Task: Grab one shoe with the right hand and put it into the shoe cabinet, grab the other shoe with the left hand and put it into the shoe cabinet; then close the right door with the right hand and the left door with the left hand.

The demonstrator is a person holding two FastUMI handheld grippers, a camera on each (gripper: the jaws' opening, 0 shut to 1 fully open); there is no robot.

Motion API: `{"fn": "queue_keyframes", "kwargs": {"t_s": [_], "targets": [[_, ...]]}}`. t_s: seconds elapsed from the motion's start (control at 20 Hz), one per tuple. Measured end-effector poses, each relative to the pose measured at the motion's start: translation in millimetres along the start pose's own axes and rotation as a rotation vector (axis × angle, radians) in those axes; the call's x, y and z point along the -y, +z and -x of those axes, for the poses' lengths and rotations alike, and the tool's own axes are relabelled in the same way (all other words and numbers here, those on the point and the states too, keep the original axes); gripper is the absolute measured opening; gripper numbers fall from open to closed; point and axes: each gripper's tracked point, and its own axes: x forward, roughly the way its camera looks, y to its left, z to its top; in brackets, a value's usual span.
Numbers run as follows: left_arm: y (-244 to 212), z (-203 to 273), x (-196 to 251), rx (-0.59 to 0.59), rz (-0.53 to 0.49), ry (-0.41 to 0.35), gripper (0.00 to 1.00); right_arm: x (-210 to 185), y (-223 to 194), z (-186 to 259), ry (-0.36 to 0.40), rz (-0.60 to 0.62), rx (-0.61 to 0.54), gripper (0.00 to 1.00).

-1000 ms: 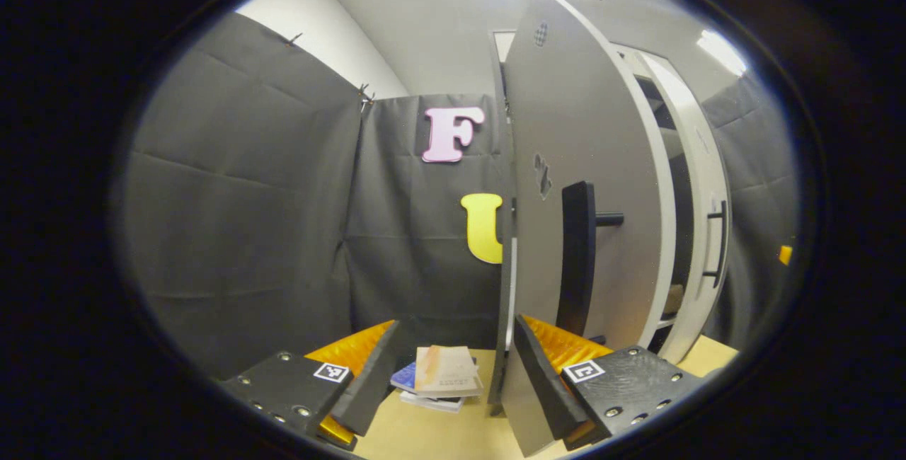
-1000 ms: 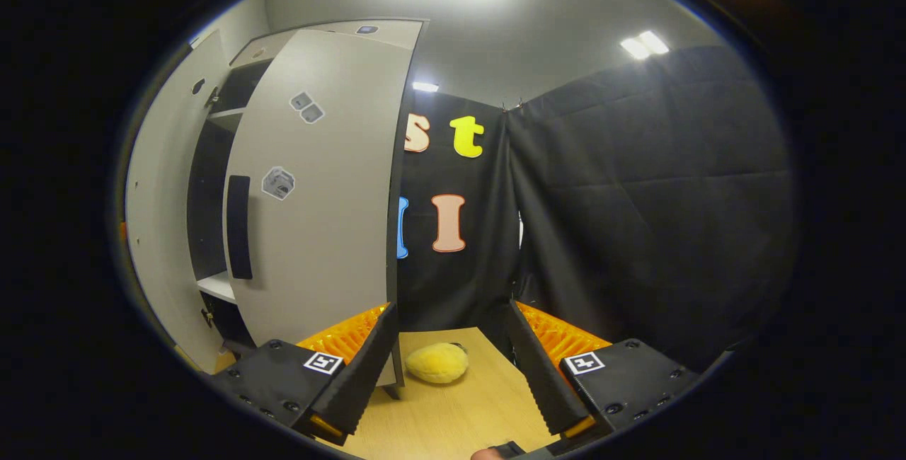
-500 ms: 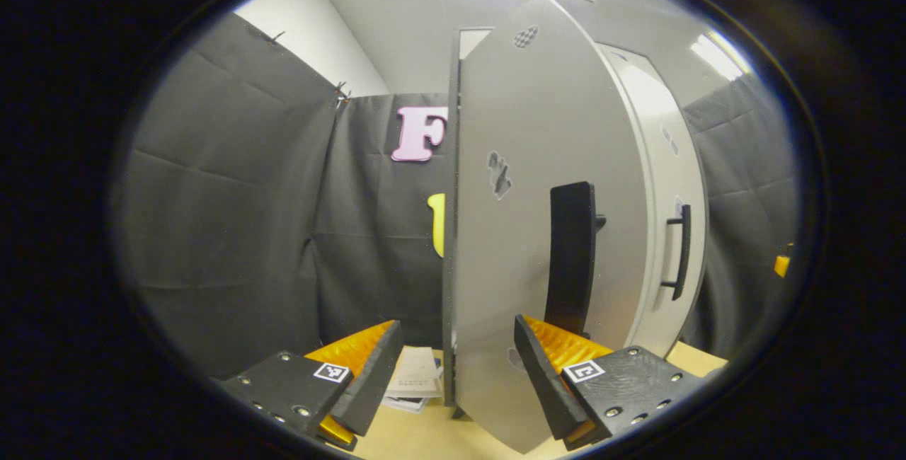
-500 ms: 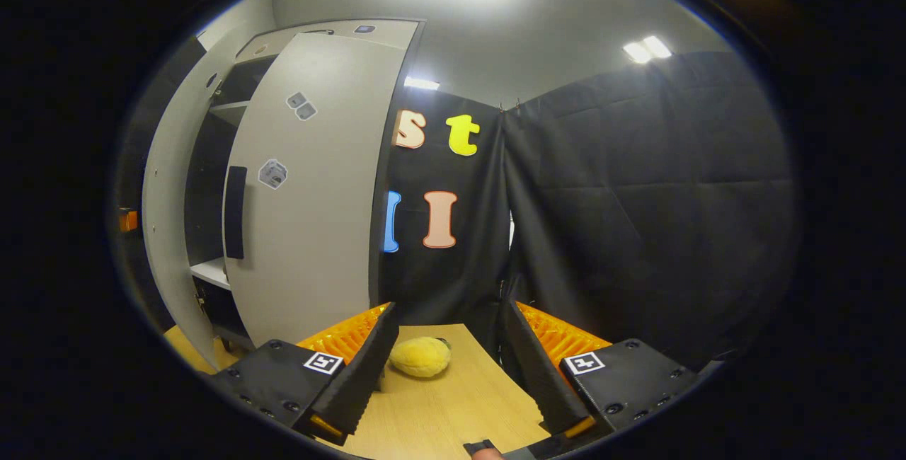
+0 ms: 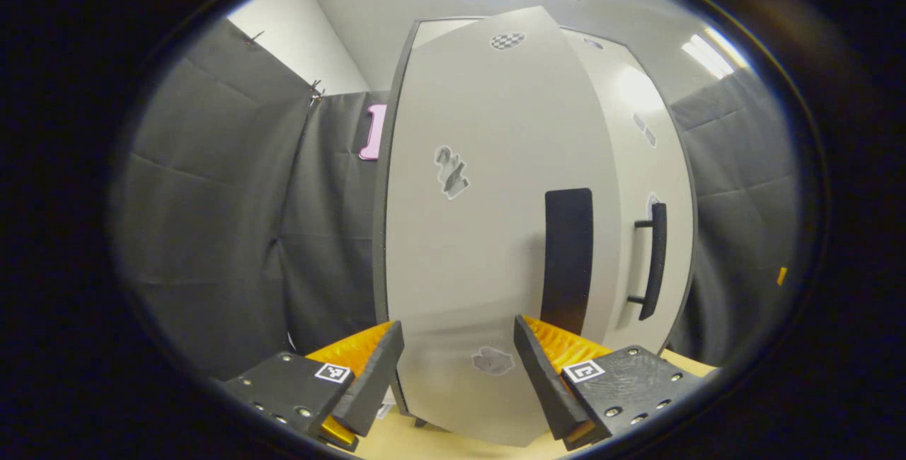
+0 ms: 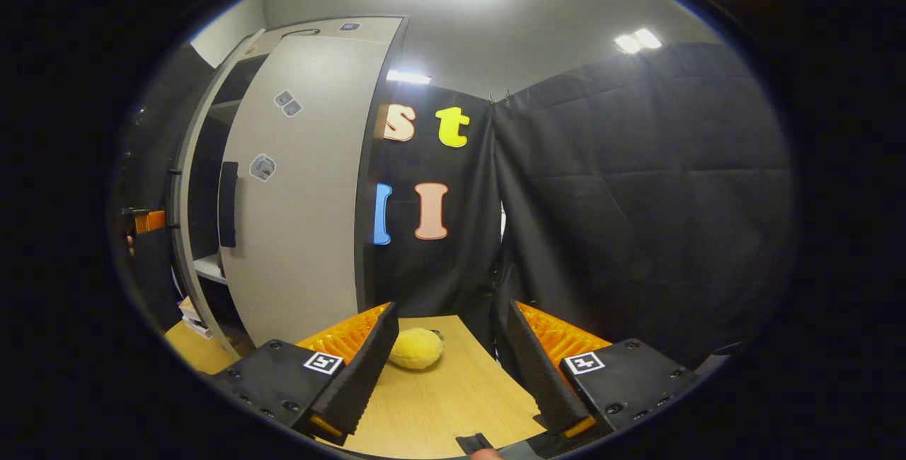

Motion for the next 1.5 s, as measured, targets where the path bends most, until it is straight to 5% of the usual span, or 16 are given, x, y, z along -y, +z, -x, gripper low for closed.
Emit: {"fn": "queue_keyframes", "kwargs": {"t_s": [0.35, 0.8, 1.5], "targets": [[3, 9, -11, 0.005, -0.013, 0.04, 0.97, -27, 4, -8, 0.105, -0.036, 0.018, 0.97], [16, 87, -44, 0.014, -0.073, 0.089, 0.92, -56, 17, 6, 0.246, -0.078, 0.063, 0.97], [28, 193, -74, 0.028, -0.079, 0.054, 0.92, -76, 38, 76, 0.26, -0.074, 0.129, 0.97]]}}
